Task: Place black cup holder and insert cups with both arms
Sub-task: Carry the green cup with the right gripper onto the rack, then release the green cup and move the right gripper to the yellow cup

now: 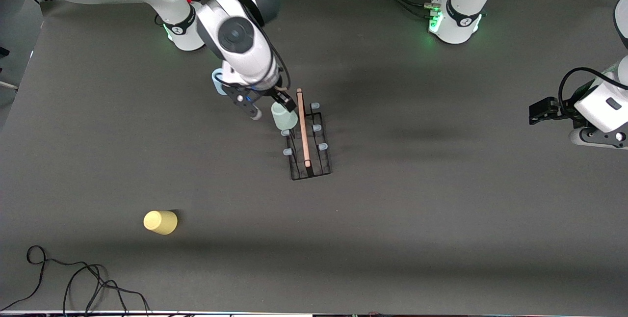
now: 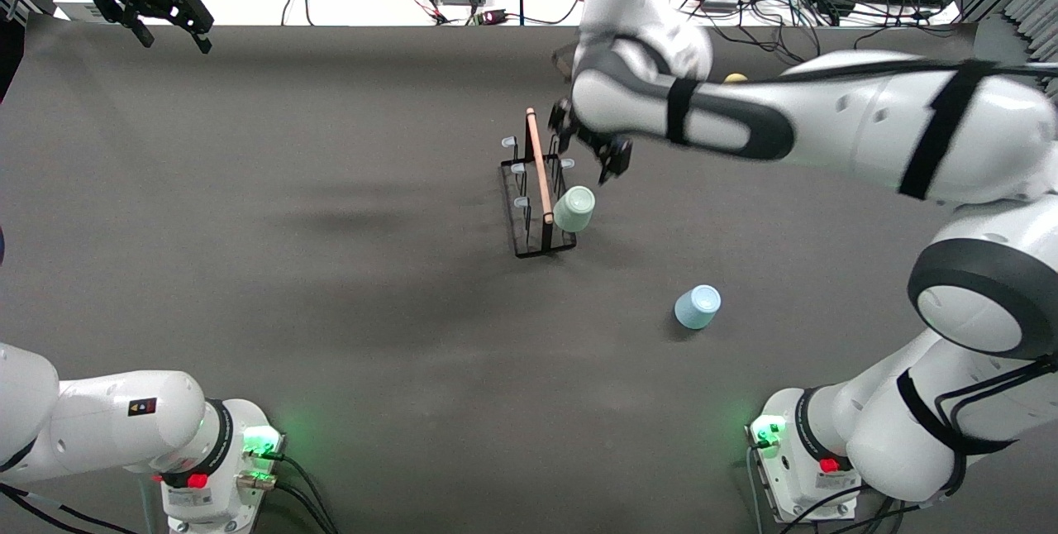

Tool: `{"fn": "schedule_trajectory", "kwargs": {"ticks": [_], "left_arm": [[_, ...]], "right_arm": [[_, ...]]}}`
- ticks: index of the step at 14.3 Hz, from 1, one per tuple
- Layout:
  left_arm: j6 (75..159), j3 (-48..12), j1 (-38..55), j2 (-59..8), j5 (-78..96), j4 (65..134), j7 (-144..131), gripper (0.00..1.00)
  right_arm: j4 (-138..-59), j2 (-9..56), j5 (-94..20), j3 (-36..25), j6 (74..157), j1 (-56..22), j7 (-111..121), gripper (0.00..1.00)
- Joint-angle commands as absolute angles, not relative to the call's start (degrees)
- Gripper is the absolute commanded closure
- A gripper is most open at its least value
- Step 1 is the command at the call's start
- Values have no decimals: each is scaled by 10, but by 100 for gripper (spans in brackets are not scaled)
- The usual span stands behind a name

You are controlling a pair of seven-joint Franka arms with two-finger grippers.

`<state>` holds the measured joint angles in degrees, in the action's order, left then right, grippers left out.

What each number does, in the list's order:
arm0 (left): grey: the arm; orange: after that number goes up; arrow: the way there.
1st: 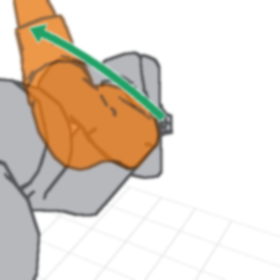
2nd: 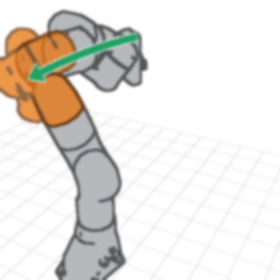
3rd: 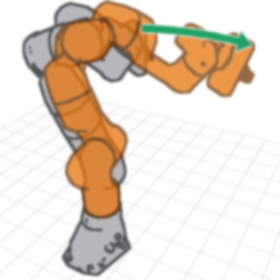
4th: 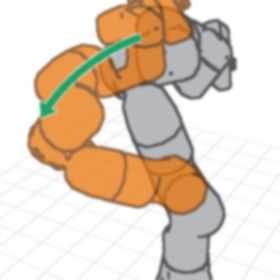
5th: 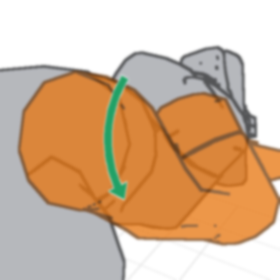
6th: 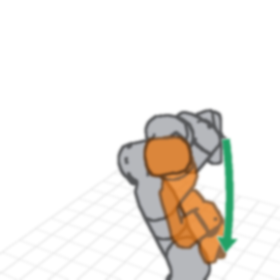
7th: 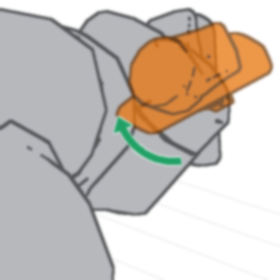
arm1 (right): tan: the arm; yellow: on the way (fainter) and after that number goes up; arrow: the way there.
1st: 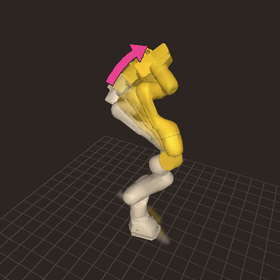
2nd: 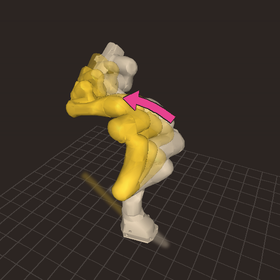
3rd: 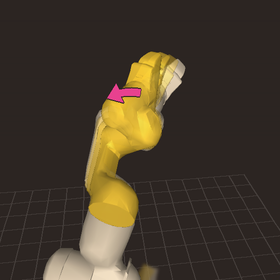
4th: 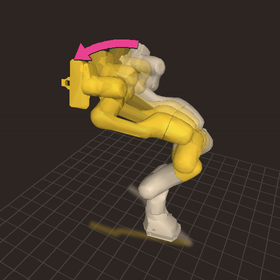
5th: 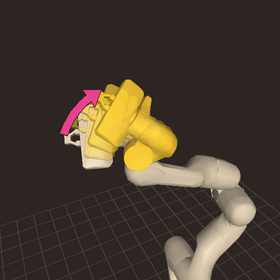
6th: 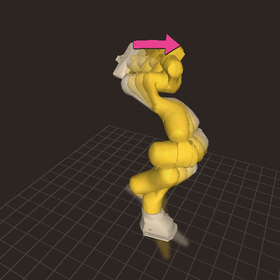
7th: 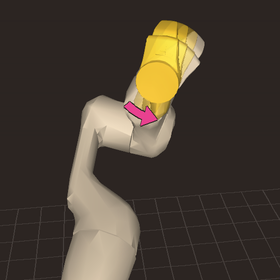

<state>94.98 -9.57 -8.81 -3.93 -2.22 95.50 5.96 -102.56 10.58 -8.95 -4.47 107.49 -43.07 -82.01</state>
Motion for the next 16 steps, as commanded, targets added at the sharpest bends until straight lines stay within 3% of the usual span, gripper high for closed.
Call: {"fn": "schedule_trajectory", "kwargs": {"ticks": [1,6,9,13,16], "left_arm": [[941,-96,-88,-34,-31,955,66,0],[941,-96,-88,-34,-31,955,66,0],[941,-96,-88,-34,-31,955,66,0],[940,-96,-89,-34,-31,955,66,0],[940,-96,-89,-34,-31,955,66,0]], "right_arm": [[-921,119,-97,-96,975,-427,-724,0],[-889,122,-84,-246,951,-419,-351,0],[-860,164,-68,-329,961,-403,-104,0],[-832,232,-72,-330,1034,-310,58,0],[-832,293,-158,-330,1088,-271,124,0]]}}
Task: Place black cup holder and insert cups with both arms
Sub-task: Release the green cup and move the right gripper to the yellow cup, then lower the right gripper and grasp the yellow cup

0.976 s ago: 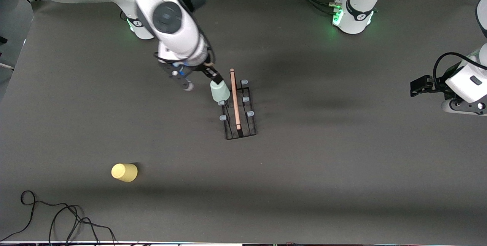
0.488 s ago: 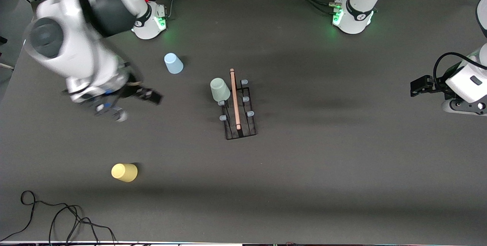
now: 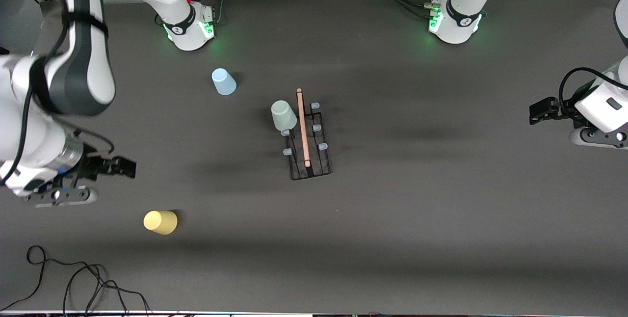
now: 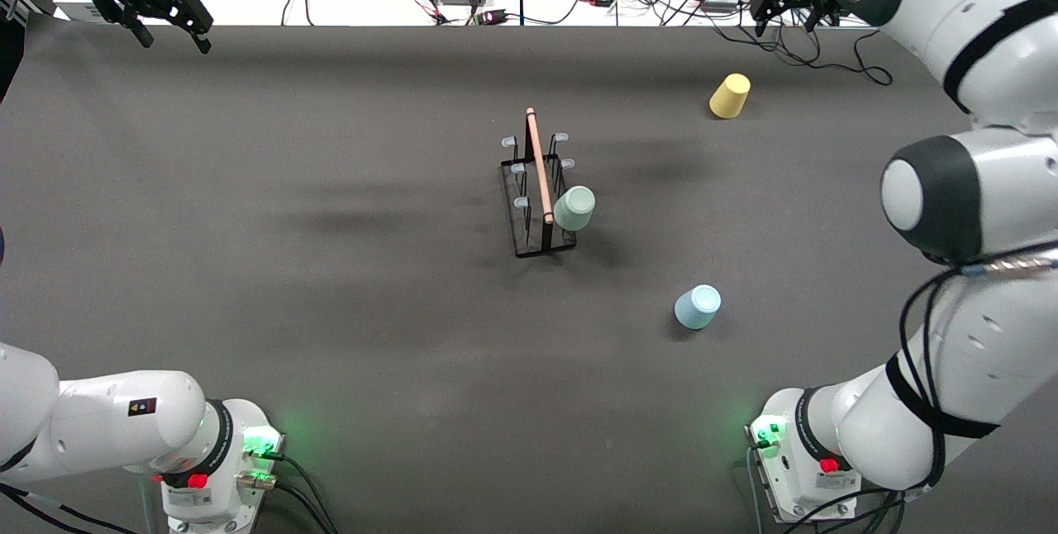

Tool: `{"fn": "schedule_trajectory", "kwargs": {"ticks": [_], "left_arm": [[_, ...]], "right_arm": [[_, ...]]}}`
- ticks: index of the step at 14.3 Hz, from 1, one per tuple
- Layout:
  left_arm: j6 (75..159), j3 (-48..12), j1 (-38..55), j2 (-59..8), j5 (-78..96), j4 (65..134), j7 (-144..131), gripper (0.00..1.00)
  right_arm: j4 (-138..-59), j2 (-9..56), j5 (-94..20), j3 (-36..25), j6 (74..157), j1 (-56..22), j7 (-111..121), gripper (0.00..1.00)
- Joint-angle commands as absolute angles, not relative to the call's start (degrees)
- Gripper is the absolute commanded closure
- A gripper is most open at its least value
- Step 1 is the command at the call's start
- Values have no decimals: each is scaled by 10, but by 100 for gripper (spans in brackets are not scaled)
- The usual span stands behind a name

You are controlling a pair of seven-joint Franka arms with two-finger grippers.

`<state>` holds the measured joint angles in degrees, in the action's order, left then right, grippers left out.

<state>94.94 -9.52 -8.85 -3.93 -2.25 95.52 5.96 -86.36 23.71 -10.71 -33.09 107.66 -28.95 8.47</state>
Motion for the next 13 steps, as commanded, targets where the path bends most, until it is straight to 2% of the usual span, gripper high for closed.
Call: {"fn": "schedule_trajectory", "kwargs": {"ticks": [1,4,9,13], "left_arm": [[940,-96,-89,-34,-31,955,66,0],[940,-96,-89,-34,-31,955,66,0],[940,-96,-89,-34,-31,955,66,0],[940,-96,-89,-34,-31,955,66,0]], "right_arm": [[-831,318,-179,-330,1090,-266,125,0],[-832,378,-217,-328,1195,-262,127,0],[-833,453,-287,-327,1301,-258,178,0],[-833,481,-339,-327,1319,-253,218,0]]}}
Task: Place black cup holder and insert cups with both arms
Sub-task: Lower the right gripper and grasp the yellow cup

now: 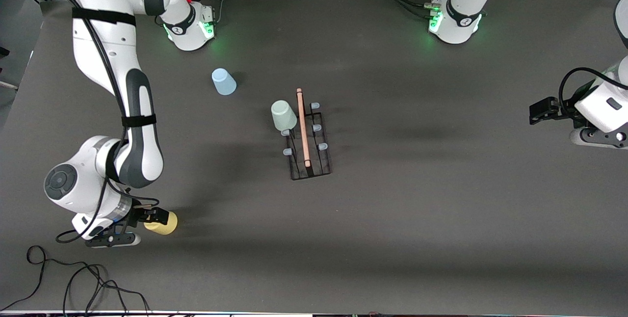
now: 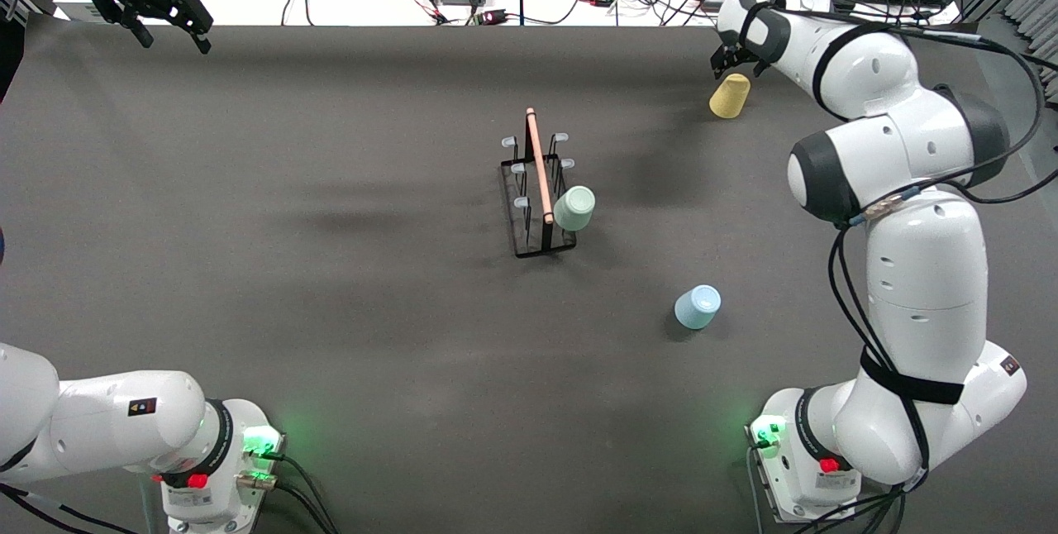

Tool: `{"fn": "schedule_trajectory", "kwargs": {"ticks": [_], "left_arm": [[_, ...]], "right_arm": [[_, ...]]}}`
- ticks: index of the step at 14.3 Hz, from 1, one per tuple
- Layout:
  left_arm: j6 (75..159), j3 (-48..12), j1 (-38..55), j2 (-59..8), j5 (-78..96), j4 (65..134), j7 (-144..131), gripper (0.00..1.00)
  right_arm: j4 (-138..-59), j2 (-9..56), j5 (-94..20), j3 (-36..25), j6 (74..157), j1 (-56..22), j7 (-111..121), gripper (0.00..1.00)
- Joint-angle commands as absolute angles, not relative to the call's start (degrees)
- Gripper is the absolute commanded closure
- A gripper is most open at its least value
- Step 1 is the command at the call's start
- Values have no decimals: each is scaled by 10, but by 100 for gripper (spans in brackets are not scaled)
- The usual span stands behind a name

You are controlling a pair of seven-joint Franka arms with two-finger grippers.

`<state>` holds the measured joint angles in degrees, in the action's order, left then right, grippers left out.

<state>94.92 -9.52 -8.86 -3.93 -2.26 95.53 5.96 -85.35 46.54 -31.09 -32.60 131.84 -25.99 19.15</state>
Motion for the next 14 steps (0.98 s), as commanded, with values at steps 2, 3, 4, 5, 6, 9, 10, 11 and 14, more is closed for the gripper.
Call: {"fn": "schedule_trajectory", "kwargs": {"ticks": [2,3,4,5,6,9,10,11,14], "left_arm": [[940,-96,-89,-34,-31,955,66,0],[940,-96,-89,-34,-31,955,66,0],[940,-96,-89,-34,-31,955,66,0],[940,-96,-89,-34,-31,955,66,0],[940,-96,-89,-34,-31,955,66,0],[940,-96,-89,-34,-31,955,66,0],[940,-96,-89,-34,-31,955,66,0],[940,-96,-89,-34,-31,955,66,0],[940,-96,-89,-34,-31,955,66,0]], "right_arm": [[-835,489,-339,-327,1319,-253,218,0],[-837,489,-339,-326,1317,-253,218,0],[-840,489,-339,-327,1314,-253,217,3],[-849,489,-339,-327,1313,-253,217,16],[-853,488,-339,-327,1312,-253,217,33],[-849,479,-338,-328,1285,-252,219,63],[-850,470,-335,-330,1275,-253,218,67],[-849,449,-328,-333,1238,-255,214,69],[-831,369,-256,-358,1129,-264,184,70]]}}
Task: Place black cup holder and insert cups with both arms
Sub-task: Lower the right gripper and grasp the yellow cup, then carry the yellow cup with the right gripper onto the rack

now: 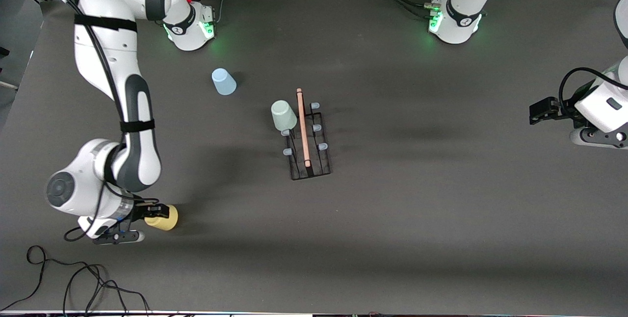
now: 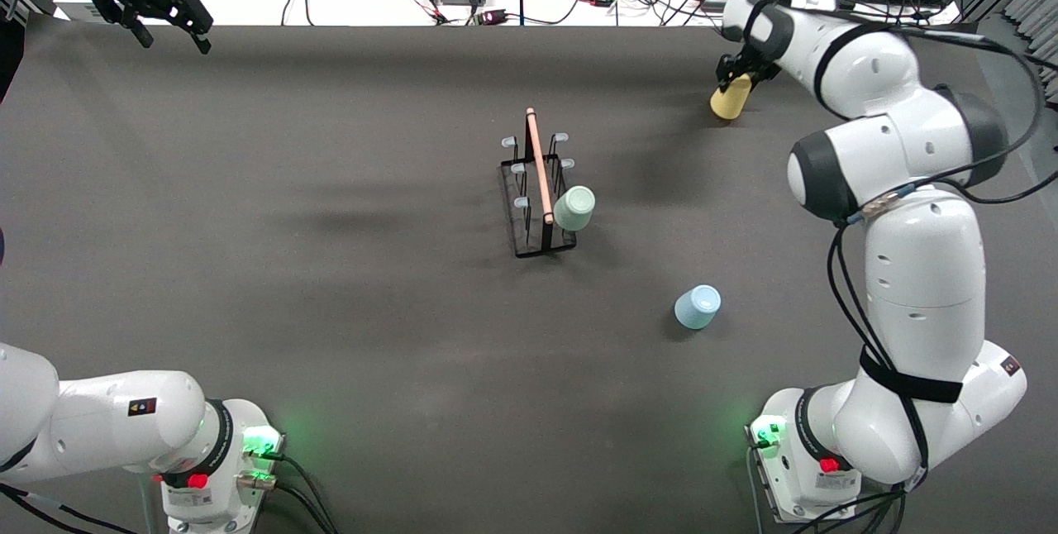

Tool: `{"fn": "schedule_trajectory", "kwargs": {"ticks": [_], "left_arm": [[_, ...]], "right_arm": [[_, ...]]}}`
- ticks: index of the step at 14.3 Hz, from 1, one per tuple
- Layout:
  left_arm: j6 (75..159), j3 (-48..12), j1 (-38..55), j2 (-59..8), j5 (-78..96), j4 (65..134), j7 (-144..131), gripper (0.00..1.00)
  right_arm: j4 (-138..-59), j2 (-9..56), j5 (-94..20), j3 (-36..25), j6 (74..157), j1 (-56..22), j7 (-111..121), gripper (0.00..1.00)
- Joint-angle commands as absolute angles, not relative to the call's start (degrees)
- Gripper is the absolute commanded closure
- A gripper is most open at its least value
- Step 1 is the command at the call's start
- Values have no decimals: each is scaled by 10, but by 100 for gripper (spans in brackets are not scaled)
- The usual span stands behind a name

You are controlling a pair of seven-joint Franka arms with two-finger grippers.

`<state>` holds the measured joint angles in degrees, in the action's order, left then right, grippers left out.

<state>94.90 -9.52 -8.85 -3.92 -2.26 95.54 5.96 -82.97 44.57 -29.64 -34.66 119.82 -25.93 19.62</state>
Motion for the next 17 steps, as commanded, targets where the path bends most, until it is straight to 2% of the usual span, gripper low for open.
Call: {"fn": "schedule_trajectory", "kwargs": {"ticks": [1,5,8,13,17], "left_arm": [[940,-96,-89,-34,-31,955,66,0],[940,-96,-89,-34,-31,955,66,0],[940,-96,-89,-34,-31,955,66,0],[940,-96,-89,-34,-31,955,66,0],[939,-96,-89,-34,-31,955,66,0]], "right_arm": [[-826,336,-221,-358,1097,-270,165,71],[-820,220,-116,-357,971,-333,31,72],[-815,197,-119,-353,921,-393,-188,73],[-812,210,-169,-352,930,-522,-559,73],[-816,238,-179,-352,994,-596,-708,73]]}}
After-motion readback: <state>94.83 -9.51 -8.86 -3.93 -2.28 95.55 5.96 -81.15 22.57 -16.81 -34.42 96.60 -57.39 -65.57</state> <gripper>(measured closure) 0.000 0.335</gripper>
